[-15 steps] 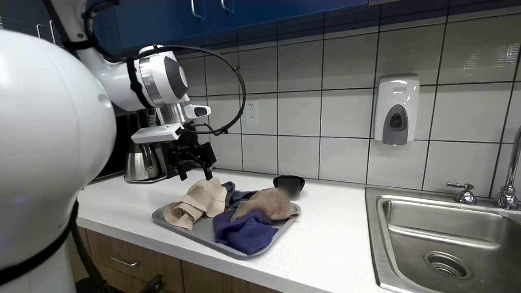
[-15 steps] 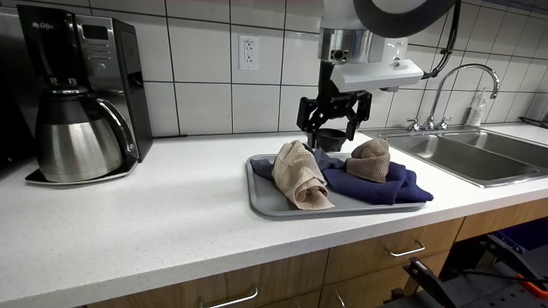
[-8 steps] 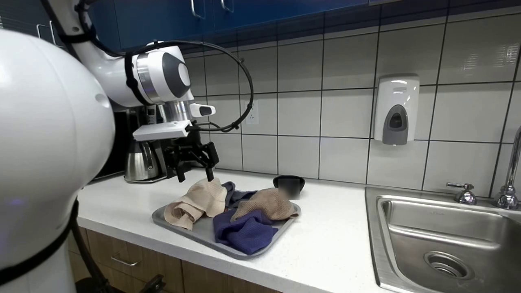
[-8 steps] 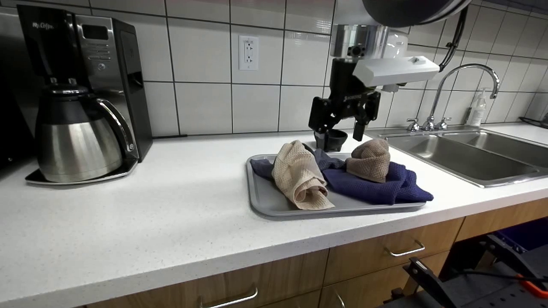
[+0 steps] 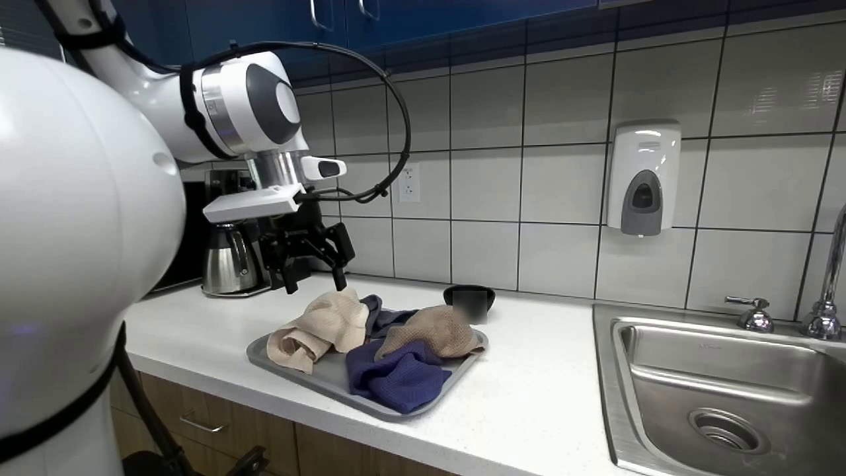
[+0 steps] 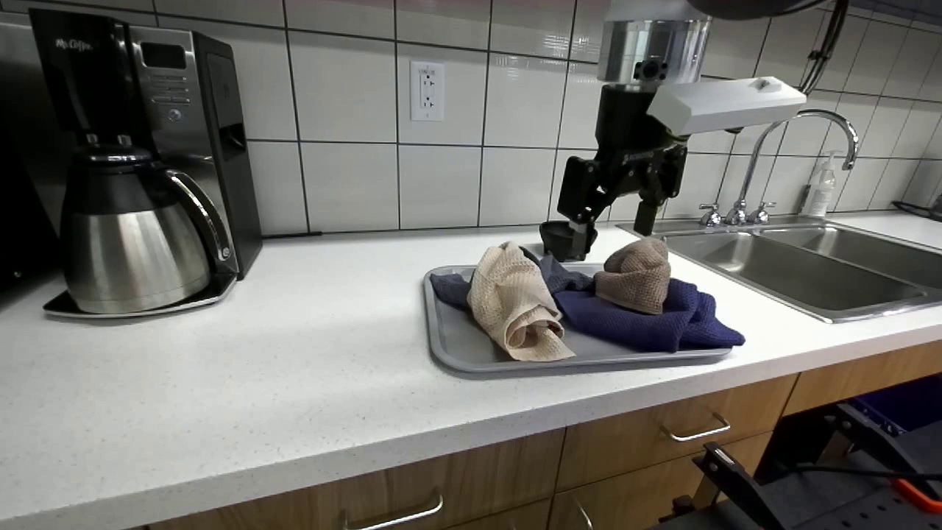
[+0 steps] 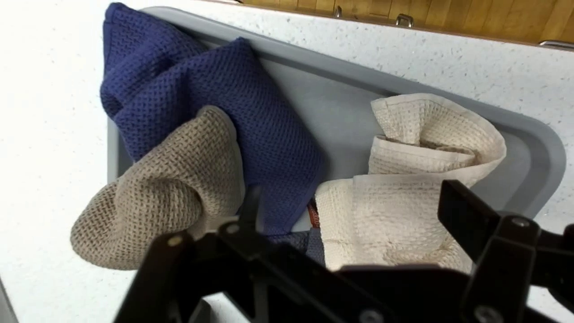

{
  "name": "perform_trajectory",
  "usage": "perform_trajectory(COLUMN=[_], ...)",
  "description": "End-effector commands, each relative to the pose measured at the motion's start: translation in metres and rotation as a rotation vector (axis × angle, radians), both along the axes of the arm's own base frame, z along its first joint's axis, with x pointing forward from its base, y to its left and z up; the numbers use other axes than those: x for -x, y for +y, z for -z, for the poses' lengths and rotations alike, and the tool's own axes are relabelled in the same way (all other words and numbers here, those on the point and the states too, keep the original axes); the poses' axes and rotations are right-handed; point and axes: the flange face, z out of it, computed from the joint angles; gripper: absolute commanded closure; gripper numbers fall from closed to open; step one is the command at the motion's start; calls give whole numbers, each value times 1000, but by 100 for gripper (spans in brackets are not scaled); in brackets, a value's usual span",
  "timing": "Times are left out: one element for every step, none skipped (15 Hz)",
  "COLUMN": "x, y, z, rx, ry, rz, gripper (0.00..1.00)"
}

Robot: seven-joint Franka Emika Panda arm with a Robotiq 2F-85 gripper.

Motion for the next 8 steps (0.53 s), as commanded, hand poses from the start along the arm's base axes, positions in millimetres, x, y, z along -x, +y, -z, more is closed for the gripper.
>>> perform_trajectory(x=[0,0,1,1,1,1,1,1], y=[0,0,0,0,0,0,0,0], z=[-3,-4,-5,-6,-5,-5,-5,-5], rx=[3,5,7,8,9,9,10,10], ry=[2,3,4,4,5,5,6,6], rz=[1,2,2,1,1,1,0,0], gripper=[0,0,0,0,0,0,0,0])
